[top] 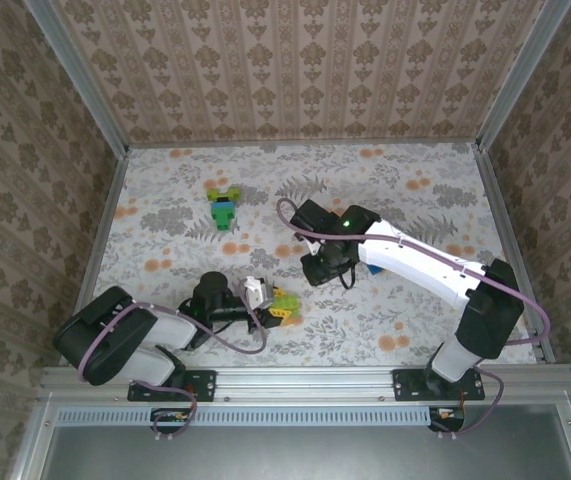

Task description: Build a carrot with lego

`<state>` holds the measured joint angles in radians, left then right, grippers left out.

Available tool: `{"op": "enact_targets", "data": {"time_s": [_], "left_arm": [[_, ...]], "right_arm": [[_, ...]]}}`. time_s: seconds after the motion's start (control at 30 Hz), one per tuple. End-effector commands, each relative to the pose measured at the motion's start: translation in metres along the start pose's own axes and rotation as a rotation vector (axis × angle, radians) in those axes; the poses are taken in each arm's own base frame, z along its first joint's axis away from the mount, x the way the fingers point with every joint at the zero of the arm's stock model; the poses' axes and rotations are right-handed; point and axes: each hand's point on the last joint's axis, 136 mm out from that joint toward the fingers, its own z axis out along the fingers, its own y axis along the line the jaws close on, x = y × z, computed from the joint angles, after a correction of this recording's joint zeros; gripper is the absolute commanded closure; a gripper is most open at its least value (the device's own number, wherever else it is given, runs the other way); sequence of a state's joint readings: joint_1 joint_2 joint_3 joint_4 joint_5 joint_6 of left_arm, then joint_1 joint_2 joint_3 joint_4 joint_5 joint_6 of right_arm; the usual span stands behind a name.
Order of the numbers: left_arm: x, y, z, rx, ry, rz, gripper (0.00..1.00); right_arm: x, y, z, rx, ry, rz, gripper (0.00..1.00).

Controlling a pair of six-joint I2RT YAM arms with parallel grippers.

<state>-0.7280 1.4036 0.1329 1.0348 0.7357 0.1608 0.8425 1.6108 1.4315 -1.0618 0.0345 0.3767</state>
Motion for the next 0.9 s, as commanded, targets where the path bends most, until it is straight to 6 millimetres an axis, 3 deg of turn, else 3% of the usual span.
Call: {"op": "enact_targets", "data": {"time_s": [0.0, 0.23, 0.5, 0.87], "left_arm": [[0.008, 0.006, 0.009, -0.014, 0.057, 0.031, 0.68], [0.008, 0.011, 0.014, -0.011, 0.072, 0.052, 0.69], [0.011, 0.014, 0.017, -0.007, 0.081, 0.05, 0.7], [0.013, 0.013, 0.017, 0.001, 0.08, 0.045, 0.7]], "right_arm": [[0.018, -0.002, -0.017, 0.016, 0.014, 0.08, 0.72], [0.027, 0.011, -0.02, -0.033, -0.021, 0.197, 0.73], [0.024, 0.031, -0.002, -0.076, -0.057, 0.289, 0.73], [0.017, 0.032, 0.003, -0.073, -0.109, 0.334, 0.74]]}}
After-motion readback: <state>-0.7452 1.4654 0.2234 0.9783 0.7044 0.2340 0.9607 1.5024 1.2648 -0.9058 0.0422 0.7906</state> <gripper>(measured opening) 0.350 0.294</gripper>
